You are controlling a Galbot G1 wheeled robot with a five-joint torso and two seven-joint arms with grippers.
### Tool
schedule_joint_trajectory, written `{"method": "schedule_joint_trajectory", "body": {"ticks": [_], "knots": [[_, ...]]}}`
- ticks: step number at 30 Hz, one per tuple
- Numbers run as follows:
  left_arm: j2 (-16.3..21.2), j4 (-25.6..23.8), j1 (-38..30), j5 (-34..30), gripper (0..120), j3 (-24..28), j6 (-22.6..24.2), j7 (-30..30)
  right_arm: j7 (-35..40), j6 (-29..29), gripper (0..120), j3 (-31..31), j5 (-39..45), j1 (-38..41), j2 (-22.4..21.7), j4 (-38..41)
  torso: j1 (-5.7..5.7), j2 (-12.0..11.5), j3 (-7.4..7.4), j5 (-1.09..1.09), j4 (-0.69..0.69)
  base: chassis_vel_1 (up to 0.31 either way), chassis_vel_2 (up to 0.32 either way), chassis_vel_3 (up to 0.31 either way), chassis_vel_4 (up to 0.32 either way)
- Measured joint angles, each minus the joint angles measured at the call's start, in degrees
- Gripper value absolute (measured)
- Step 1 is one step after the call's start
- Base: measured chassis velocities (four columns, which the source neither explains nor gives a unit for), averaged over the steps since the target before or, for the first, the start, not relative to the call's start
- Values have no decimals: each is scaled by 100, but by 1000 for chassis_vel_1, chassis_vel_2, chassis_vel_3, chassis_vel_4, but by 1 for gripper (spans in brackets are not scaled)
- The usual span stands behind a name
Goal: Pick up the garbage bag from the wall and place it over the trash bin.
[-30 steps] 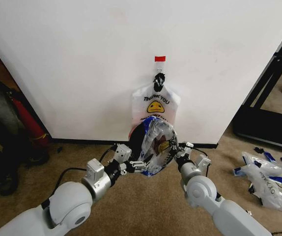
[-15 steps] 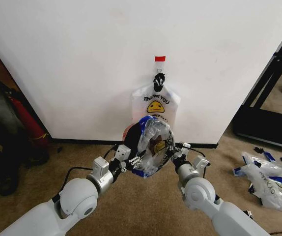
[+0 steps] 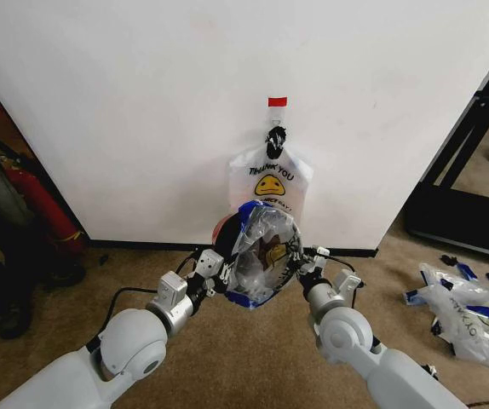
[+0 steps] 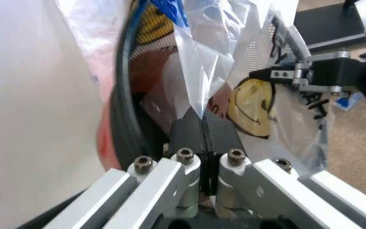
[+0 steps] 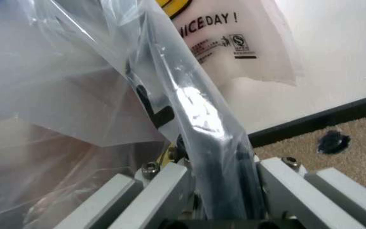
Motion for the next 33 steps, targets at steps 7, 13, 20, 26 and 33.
{"method": "schedule_joint_trajectory", "body": {"ticks": [7, 13, 20, 26, 33], "knots": [[67, 190, -54, 485, 0, -178, -160, 297, -95, -62, 0, 5, 28, -6, -34, -42, 0, 0, 0, 0, 0, 0, 0, 0, 0], [118, 474, -88, 934, 0, -380, -329, 551, -311, -169, 0, 52, 83, -78, -163, -32, 0, 0, 0, 0, -1, 0, 0, 0, 0], [153, 510, -111, 1015, 0, -486, -376, 612, -431, -211, 0, 102, 155, -98, -234, -19, 0, 0, 0, 0, -1, 0, 0, 0, 0], [161, 891, -241, 1224, 0, -474, -546, 737, -677, -301, 0, 184, 278, -157, -333, 48, 0, 0, 0, 0, 0, 0, 0, 0, 0], [113, 1193, -286, 1317, 0, -426, -733, 838, -1115, -427, 0, 263, 335, -270, -464, 115, 0, 0, 0, 0, -1, 0, 0, 0, 0]]}}
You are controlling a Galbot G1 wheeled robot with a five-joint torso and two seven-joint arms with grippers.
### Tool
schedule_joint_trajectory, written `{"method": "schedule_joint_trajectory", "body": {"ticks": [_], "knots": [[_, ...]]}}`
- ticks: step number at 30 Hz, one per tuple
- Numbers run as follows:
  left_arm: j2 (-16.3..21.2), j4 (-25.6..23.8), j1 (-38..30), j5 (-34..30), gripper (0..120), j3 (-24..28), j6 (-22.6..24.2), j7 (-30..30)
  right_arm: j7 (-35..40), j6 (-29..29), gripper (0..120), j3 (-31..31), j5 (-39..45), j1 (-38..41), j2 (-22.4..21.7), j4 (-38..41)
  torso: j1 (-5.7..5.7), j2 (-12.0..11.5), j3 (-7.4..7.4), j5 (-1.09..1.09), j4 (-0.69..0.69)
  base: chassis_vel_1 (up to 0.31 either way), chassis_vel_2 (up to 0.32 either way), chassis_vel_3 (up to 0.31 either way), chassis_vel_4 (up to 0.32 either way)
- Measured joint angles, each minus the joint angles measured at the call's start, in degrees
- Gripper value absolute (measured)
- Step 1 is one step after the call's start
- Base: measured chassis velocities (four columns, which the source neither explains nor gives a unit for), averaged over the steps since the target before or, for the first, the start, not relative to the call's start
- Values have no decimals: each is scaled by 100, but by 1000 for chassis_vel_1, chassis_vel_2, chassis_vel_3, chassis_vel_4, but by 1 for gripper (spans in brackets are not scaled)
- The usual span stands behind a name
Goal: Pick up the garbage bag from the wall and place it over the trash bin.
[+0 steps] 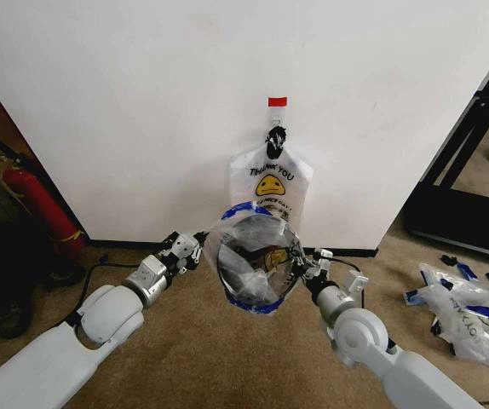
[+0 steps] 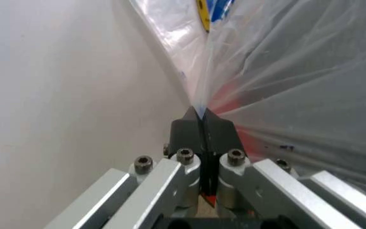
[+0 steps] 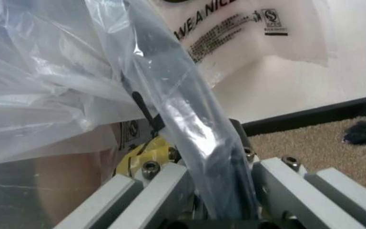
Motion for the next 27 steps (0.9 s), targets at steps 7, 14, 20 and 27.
{"method": "schedule_joint_trajectory", "body": {"ticks": [7, 14, 20, 27], "knots": [[29, -122, 160, -55, 6, 20, -285, 62, -6, 11, 0, -29, -38, 32, 59, -17, 0, 0, 0, 0, 1, 0, 0, 0, 0], [222, -53, 303, 477, 32, -112, -341, 150, -72, 163, 0, 0, -210, 89, 119, -291, 0, 0, 0, 0, 1, 0, 0, 0, 0], [410, 144, 240, 728, 58, -320, -621, 311, -619, 389, 0, 29, -692, 81, 35, -754, 0, 0, 0, 0, 1, 0, 0, 0, 0], [361, 67, -110, 289, 81, -360, -532, 398, -817, 425, 0, -14, -891, 83, 31, -883, 0, 0, 0, 1, -1, 0, 0, 0, 0]]}}
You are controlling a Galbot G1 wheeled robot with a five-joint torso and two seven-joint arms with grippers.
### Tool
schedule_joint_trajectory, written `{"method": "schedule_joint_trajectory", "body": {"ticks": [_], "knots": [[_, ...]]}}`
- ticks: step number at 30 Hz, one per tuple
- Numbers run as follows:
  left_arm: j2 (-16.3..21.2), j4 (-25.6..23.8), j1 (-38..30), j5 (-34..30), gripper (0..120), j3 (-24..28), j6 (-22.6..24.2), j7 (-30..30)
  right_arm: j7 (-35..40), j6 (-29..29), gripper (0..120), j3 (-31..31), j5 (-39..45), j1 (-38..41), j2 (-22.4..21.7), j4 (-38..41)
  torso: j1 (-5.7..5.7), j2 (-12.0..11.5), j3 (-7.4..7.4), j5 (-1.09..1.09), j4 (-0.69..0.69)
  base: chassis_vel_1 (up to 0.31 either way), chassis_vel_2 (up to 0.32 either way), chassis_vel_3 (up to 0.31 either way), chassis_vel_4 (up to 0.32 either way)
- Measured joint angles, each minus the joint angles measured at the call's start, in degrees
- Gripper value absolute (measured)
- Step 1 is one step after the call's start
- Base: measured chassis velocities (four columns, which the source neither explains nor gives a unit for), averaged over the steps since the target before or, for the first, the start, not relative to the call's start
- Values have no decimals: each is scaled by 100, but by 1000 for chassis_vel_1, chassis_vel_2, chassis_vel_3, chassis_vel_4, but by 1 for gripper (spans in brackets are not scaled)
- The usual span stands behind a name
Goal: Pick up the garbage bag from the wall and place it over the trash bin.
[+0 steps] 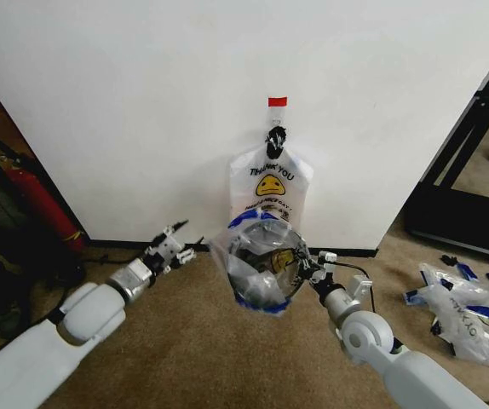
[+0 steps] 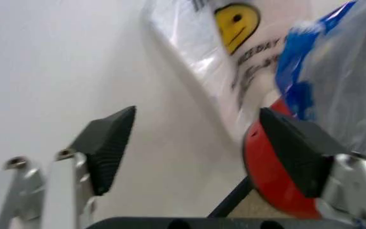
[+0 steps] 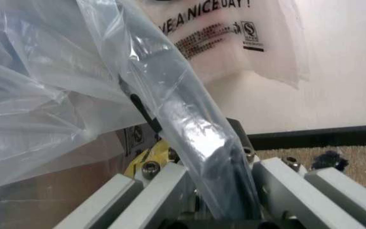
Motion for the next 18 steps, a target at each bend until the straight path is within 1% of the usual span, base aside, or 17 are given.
{"method": "schedule_joint_trajectory", "body": {"ticks": [2, 3, 4, 5, 6, 7, 8, 9, 11, 13, 14, 16, 18], "knots": [[-25, -5, 9, -7, 90, 65, -30, 78, -9, 0, 0, -18, 0, 9, 10, 12, 0, 0, 0, 1, 2, 0, 0, 0, 0], [-25, -5, 9, -7, 90, 65, -30, 78, -9, 0, 0, -18, 0, 9, 10, 12, 0, 0, 0, 1, 2, 0, 0, 0, 0], [-56, 2, 19, -36, 94, 93, -52, 79, -22, 0, 0, -23, -1, 10, 9, 30, 0, 0, 0, 0, 3, 0, 0, 0, 0], [-91, 9, 19, -124, 98, 111, -60, 84, -38, 1, 0, -28, -11, 9, 0, 50, 0, 0, 0, -1, 3, 0, 0, 0, 0], [-121, 7, -7, -357, 99, 128, -64, 155, -61, 1, 0, -40, -35, 1, -23, 67, 0, 0, 0, -2, 3, 0, 0, 0, 0], [-127, -12, -47, -610, 100, 148, -57, 225, -104, 1, 0, -47, -82, -8, -48, 69, 0, 0, 0, -1, 3, 0, 0, 0, 0], [-127, -12, -47, -610, 100, 148, -57, 225, -104, 1, 0, -47, -82, -8, -48, 69, 0, 0, 0, -1, 3, 0, 0, 0, 0], [-127, -37, -97, -835, 100, 175, -27, 281, -162, 1, 0, -51, -144, -15, -70, 66, 0, 0, 0, 0, 2, 0, 0, 0, 0], [-114, -52, -328, -1489, 100, 271, 28, 500, -394, 47, 0, -54, -352, -37, -112, 9, 0, 0, 0, 0, 2, 0, 0, 0, 0], [-106, 49, -571, -1932, 100, 325, 45, 845, -537, 87, 0, -55, -497, -59, -126, -20, 0, 0, 0, 0, 1, 0, 0, 0, 0], [-106, 49, -571, -1932, 100, 325, 45, 845, -537, 87, 0, -55, -497, -59, -126, -20, 0, 0, 0, 0, 1, 0, 0, 0, 0], [-90, 137, -744, -2237, 100, 351, 122, 1163, -613, 118, 0, -55, -588, -75, -129, -28, 0, 0, 0, 0, 1, 0, 0, 0, 0], [-56, 171, -857, -2512, 100, 369, 315, 1484, -688, 157, 0, -55, -676, -85, -130, -47, 0, 0, 0, 0, 2, 0, 0, 0, 0]]}}
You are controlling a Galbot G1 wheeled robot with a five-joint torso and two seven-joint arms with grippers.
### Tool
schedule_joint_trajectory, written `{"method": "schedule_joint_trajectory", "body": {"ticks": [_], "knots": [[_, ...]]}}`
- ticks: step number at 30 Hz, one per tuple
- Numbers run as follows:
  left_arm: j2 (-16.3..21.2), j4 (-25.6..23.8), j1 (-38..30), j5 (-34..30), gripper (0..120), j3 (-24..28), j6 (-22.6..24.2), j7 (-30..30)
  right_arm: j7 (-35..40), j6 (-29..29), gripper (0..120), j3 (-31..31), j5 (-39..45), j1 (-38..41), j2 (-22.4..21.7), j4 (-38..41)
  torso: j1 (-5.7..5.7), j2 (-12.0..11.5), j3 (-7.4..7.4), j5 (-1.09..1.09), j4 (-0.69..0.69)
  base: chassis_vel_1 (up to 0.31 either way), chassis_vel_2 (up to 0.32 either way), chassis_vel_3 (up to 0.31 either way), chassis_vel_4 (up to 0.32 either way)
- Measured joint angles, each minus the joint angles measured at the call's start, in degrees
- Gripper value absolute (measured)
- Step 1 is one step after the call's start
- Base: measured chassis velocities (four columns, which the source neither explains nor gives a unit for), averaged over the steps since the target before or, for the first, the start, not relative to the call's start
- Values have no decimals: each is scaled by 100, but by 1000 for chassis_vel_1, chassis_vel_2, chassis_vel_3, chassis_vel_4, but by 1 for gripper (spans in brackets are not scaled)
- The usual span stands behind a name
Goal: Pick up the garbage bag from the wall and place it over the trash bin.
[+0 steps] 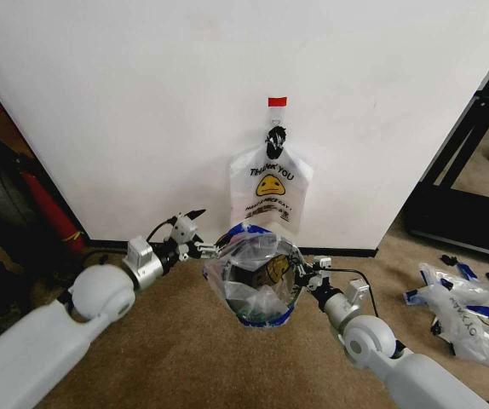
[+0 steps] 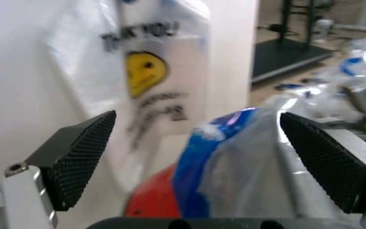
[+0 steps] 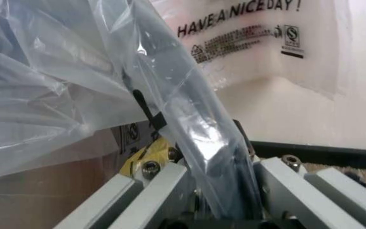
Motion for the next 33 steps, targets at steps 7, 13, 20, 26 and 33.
{"method": "schedule_joint_trajectory", "body": {"ticks": [7, 13, 20, 26, 33], "knots": [[-108, 216, -190, -108, 100, 129, 501, 165, -115, 67, 0, -60, -173, 0, 10, -25, 0, 0, 0, 0, 0, 0, 0, 0, 0], [-184, 307, -200, -100, 95, 166, 769, -36, -133, 92, 0, -103, -195, 1, -7, 2, 0, 0, 0, -1, 0, 0, 0, 0, 0], [-237, 309, -223, -83, 73, 238, 1007, -48, -109, 93, 0, -147, -182, 35, -24, 80, 0, 0, 0, -1, 0, 0, 0, 0, 0], [-287, 332, -320, 15, 49, 359, 1043, -38, -70, 93, 0, -169, -180, 28, -11, 121, 0, 0, 0, -1, 0, 0, 0, 0, 0], [-349, 379, -404, 32, 24, 410, 1097, -218, -74, 94, 0, -176, -195, -11, -40, 209, 0, 0, 0, -1, 0, 0, 0, 0, 0]]}}
